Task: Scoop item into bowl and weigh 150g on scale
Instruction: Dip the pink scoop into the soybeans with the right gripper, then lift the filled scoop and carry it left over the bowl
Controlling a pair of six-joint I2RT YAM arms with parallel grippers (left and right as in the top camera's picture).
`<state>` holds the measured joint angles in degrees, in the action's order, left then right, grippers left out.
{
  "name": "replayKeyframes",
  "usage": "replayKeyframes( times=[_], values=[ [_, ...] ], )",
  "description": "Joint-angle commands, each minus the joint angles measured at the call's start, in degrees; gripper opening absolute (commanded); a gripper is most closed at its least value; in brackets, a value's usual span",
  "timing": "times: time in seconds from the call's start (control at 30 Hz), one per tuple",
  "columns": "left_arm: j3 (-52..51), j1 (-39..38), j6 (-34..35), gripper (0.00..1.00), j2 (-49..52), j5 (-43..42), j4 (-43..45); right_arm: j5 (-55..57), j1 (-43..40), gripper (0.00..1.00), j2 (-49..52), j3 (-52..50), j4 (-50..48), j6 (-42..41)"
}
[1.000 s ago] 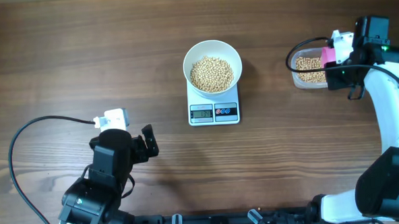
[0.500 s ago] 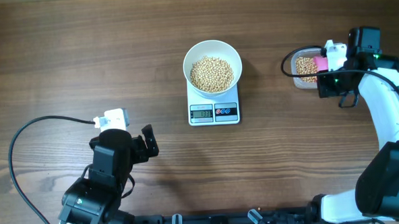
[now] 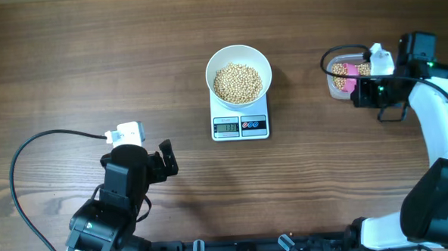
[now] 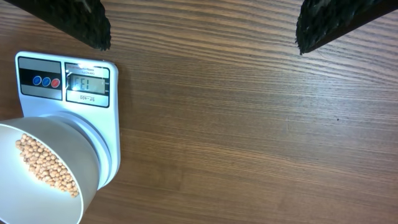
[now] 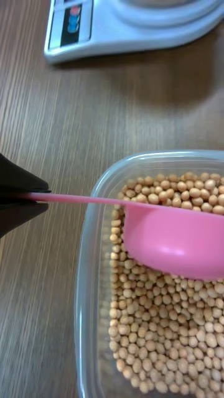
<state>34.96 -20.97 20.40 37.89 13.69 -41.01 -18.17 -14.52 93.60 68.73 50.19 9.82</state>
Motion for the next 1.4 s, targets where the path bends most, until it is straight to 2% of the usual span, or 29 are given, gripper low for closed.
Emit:
replayKeyframes(
  times=[0.0, 0.2, 0.5, 0.67, 0.93, 1.07, 1.17, 1.37],
  values=[
    [-0.4, 0.4, -0.7, 1.00, 0.0, 0.7, 0.0, -8.5, -3.6, 0.04, 0.7, -0.2, 0.1, -2.7],
    [-0.4, 0.4, -0.7, 1.00, 0.0, 0.7, 0.0, -11.9, -8.7, 0.04, 0.7, -0.4, 1.2, -3.0],
    [-0.4, 0.4, -0.6, 1.00, 0.0, 0.7, 0.0, -32.6, -21.0, 0.04, 1.1, -4.9, 0.9, -2.7],
    [-0.4, 0.4, -0.6, 1.00, 0.0, 0.7, 0.0, -43.6, -24.6, 0.04, 1.1, -5.5, 0.7, -2.5],
    [-0.4, 0.4, -0.6, 1.00, 0.0, 0.7, 0.0, -48.3, -24.7, 0.04, 1.1, -5.5, 2.1, -2.5],
    [-0.4, 0.4, -0.6, 1.00, 0.0, 0.7, 0.0, -56.0, -24.7, 0.04, 1.1, -5.5, 2.6, -2.5],
    [-0.4, 0.4, -0.6, 1.00, 0.0, 0.7, 0.0, -57.3, -23.9, 0.04, 1.1, -5.5, 3.0, -2.5],
    [-0.4, 0.4, -0.7, 1.00, 0.0, 0.7, 0.0, -57.3, -15.3, 0.04, 1.0, -5.4, 3.1, -3.1]
  ],
)
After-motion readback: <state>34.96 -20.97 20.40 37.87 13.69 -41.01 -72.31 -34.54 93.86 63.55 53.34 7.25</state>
